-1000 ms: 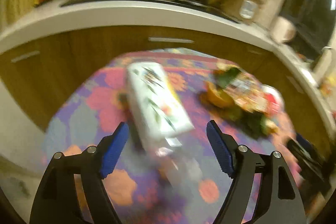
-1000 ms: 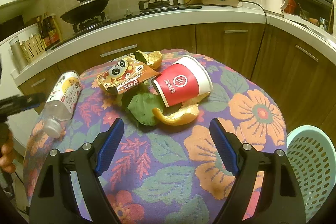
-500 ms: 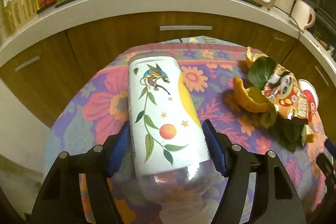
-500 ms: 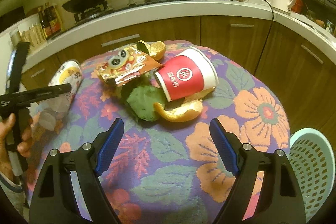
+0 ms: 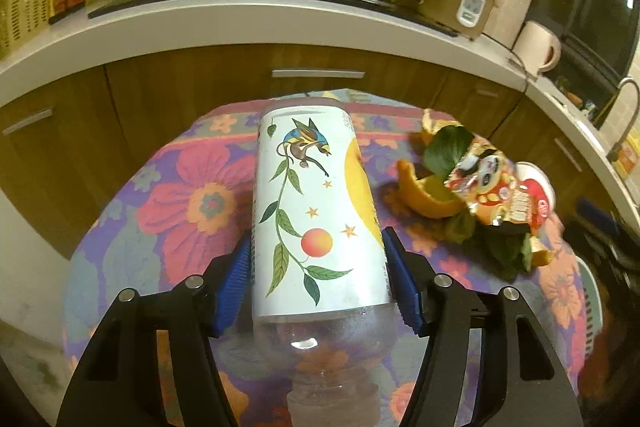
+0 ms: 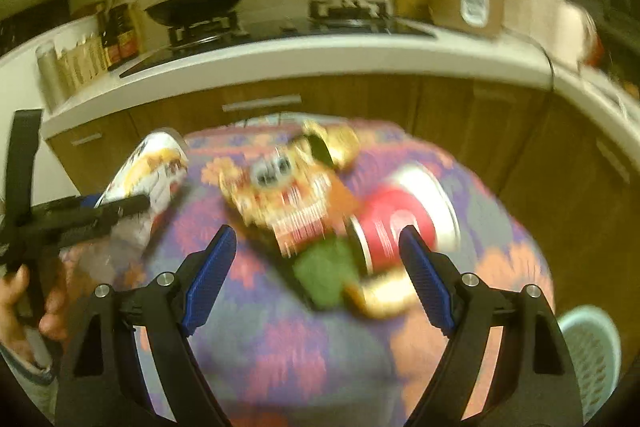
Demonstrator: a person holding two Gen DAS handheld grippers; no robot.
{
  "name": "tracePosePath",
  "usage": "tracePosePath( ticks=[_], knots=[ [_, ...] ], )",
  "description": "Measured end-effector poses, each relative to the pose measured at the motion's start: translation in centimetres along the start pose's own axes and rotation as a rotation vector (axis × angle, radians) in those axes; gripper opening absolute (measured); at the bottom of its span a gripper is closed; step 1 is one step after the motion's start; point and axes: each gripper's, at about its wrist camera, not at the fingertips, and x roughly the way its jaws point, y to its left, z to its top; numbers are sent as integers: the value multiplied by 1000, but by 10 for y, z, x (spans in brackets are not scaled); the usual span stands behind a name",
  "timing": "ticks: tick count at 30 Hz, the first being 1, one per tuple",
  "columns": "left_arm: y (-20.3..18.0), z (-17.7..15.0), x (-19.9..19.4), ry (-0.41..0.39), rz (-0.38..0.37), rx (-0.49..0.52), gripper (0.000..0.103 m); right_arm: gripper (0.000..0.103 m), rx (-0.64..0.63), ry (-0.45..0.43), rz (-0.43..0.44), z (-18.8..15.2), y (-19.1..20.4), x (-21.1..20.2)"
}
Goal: Collect trash
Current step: 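Grasp the snack wrapper with the right gripper while the left gripper holds the bottle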
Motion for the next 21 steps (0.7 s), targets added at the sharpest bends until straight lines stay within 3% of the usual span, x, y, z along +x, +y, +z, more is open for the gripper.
tracePosePath(
  ticks=[5, 12, 16, 18, 21],
  knots=[
    [-3, 0, -3, -11, -49, 28, 60, 79, -53, 44, 50, 23, 10, 40],
    [-11, 0, -9, -29, -77, 90, 60, 76, -98, 153, 71, 19, 15, 76],
    [-18, 0, -13, -37, -100, 103, 60, 29, -89, 144, 69, 11, 13, 64],
    [-22, 0, -15, -37, -119, 105, 60, 18, -82, 136, 91, 8, 11, 58],
    [-29, 1, -20, -42, -138, 110, 60, 13, -85, 122, 95, 6, 12, 51]
  ],
)
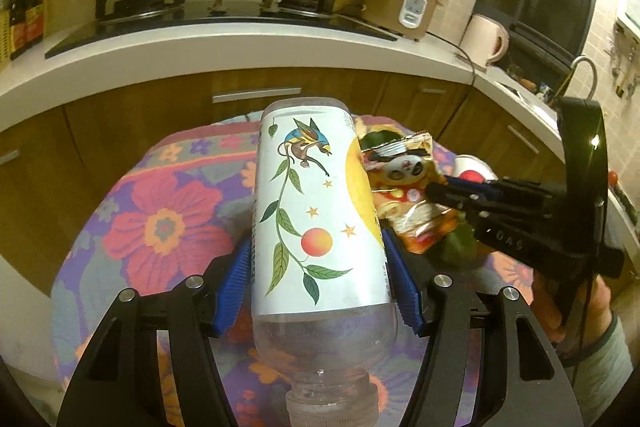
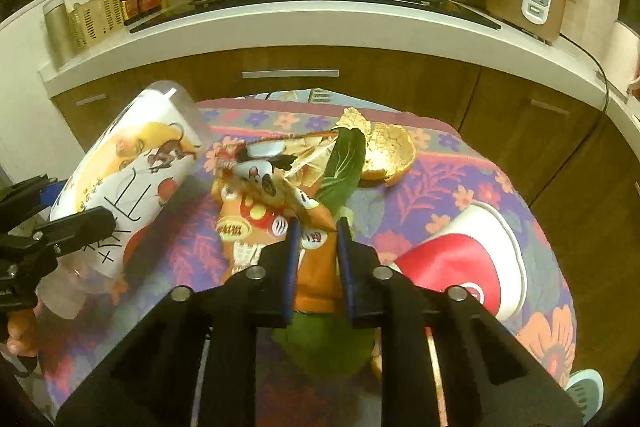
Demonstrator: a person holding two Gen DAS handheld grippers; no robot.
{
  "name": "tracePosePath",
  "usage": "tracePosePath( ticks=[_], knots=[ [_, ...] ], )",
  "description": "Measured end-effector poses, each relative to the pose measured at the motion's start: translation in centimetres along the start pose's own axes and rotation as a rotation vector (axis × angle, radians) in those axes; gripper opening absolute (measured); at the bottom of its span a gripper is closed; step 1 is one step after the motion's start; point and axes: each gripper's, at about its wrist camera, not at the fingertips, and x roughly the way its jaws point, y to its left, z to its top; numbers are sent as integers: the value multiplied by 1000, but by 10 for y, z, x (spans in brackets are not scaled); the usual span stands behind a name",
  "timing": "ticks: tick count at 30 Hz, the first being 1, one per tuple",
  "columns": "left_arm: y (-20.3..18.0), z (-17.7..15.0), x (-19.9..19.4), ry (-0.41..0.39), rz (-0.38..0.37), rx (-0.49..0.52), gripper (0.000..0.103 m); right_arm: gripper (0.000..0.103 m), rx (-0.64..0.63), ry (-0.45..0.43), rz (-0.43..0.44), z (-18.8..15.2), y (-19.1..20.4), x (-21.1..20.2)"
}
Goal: Collect trash
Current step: 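Grasp the snack wrapper with the right gripper while the left gripper holds the bottle, then carry bottle and wrapper over the blue basket and open both grippers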
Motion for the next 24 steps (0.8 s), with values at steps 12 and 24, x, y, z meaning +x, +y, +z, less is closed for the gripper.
tracePosePath(
  ticks=[12, 24],
  knots=[
    [-45, 19, -34, -54, -47, 65, 60, 4, 120, -230, -47, -24, -23, -101],
    [-205, 3, 8, 71, -297, 241, 60, 4, 414, -245, -319, -160, -133, -202]
  ],
)
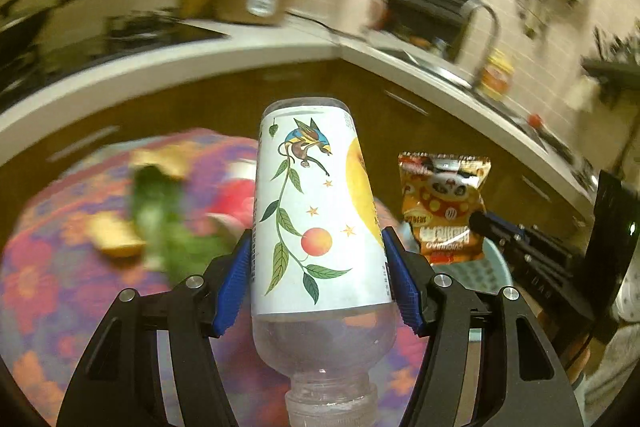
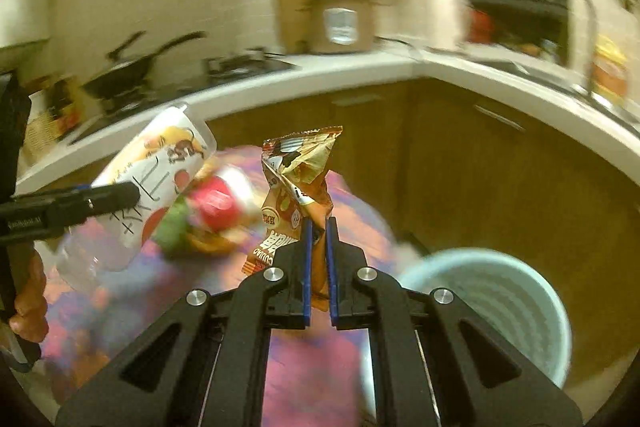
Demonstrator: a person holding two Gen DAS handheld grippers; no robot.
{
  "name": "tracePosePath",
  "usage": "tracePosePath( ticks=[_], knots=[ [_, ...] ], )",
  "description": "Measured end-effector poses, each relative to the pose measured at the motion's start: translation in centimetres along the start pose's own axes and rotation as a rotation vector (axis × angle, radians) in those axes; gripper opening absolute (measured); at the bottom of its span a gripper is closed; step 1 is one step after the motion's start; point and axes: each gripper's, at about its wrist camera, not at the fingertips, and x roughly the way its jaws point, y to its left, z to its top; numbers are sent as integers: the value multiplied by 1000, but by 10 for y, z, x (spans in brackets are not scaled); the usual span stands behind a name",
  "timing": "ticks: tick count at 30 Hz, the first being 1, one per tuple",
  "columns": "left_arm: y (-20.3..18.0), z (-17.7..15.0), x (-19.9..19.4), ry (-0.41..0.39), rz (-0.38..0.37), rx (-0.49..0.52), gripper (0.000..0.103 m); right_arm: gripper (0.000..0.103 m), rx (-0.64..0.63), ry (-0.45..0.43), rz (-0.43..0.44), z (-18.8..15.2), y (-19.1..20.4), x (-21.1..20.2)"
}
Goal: Collect trash
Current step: 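Carry bottle and wrapper over the blue basket and open both grippers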
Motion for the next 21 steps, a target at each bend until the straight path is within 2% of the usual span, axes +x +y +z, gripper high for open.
tracePosePath(
  ticks=[5, 10, 16, 21],
  knots=[
    [-57, -6, 53, 79, -89, 59, 60, 4, 129, 67, -96, -36, -62, -3],
    [-103, -11, 96, 136, -149, 99, 60, 4, 217, 103, -157, -57, -99, -3],
    [-130, -14, 126, 162, -197, 109, 61, 4, 309, 138, -199, -75, -131, 0],
    [-139, -17, 142, 170, -230, 102, 62, 5, 345, 166, -229, -87, -146, 3]
  ],
)
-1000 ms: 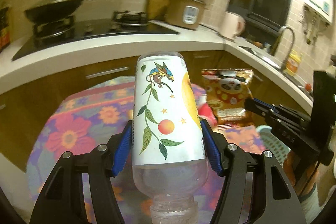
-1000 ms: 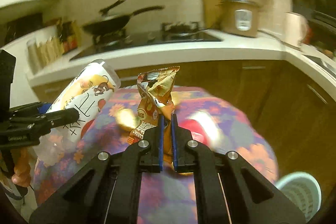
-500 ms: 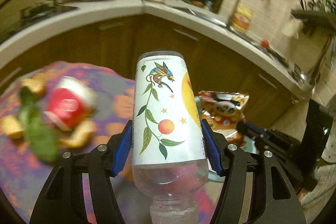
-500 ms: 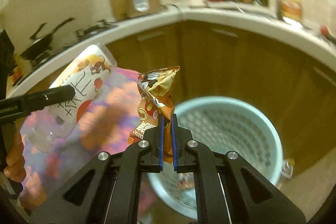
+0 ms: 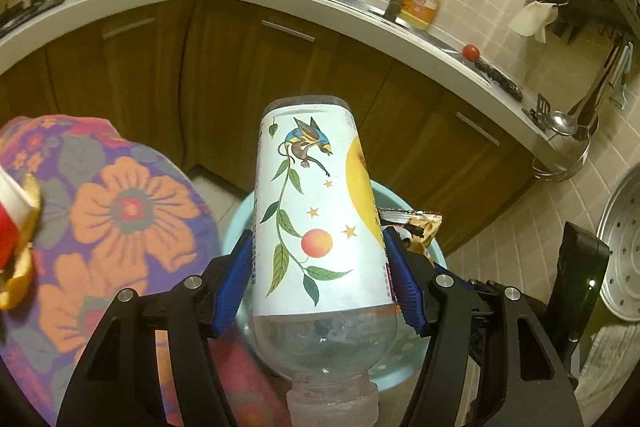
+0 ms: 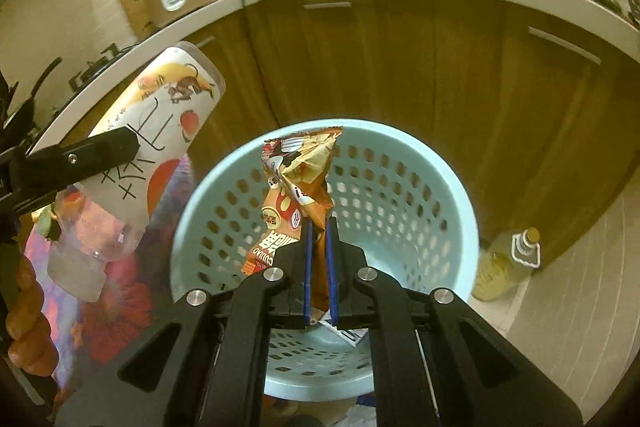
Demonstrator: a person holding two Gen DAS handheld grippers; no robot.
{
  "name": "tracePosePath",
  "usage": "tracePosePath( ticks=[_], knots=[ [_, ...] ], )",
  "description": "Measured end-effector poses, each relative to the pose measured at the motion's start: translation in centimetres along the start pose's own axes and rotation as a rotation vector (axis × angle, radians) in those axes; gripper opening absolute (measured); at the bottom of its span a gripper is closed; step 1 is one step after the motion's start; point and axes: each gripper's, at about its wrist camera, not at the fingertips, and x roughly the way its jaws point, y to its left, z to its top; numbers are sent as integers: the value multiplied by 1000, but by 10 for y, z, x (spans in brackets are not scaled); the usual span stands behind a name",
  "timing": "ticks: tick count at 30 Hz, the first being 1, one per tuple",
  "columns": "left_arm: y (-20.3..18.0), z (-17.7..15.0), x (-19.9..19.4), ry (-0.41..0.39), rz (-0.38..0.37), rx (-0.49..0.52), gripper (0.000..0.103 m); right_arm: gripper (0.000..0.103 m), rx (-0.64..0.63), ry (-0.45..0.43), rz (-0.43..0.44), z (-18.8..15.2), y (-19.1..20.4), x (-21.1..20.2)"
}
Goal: Collect trash
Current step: 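Carry bottle and wrapper over the blue basket and open both grippers, then grasp the green bok choy with the left gripper while the right gripper grasps an orange peel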
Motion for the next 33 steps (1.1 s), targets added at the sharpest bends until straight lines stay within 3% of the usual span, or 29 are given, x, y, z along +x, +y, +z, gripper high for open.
tracePosePath(
  ticks=[3, 7, 12, 14, 15, 19, 25, 29, 33],
  knots=[
    [0, -2, 3, 5, -19, 8, 63, 8, -6, 13, -16, -2, -2, 2],
    [0, -2, -6, -4, -21, 24, 64, 19, -14, 10, -20, -4, 1, 1],
    [10, -5, -40, -53, -9, 30, 68, 32, -41, -17, 15, -1, 19, -11],
    [16, -6, -58, -78, 15, 35, 69, 46, -57, -38, 36, 4, 30, -16],
    [21, -7, -69, -94, 30, 38, 69, 48, -72, -55, 60, 7, 41, -22],
    [46, -11, -111, -159, 97, 26, 73, 49, -147, -93, 139, 16, 87, -34],
    [116, -23, -179, -233, 228, -75, 75, 49, -277, -84, 245, 24, 167, -29],
    [161, -33, -204, -248, 251, -143, 75, 49, -358, -60, 293, 22, 218, -15],
    [205, -46, -210, -213, 219, -200, 75, 49, -407, -14, 329, 20, 254, 7]
  ],
)
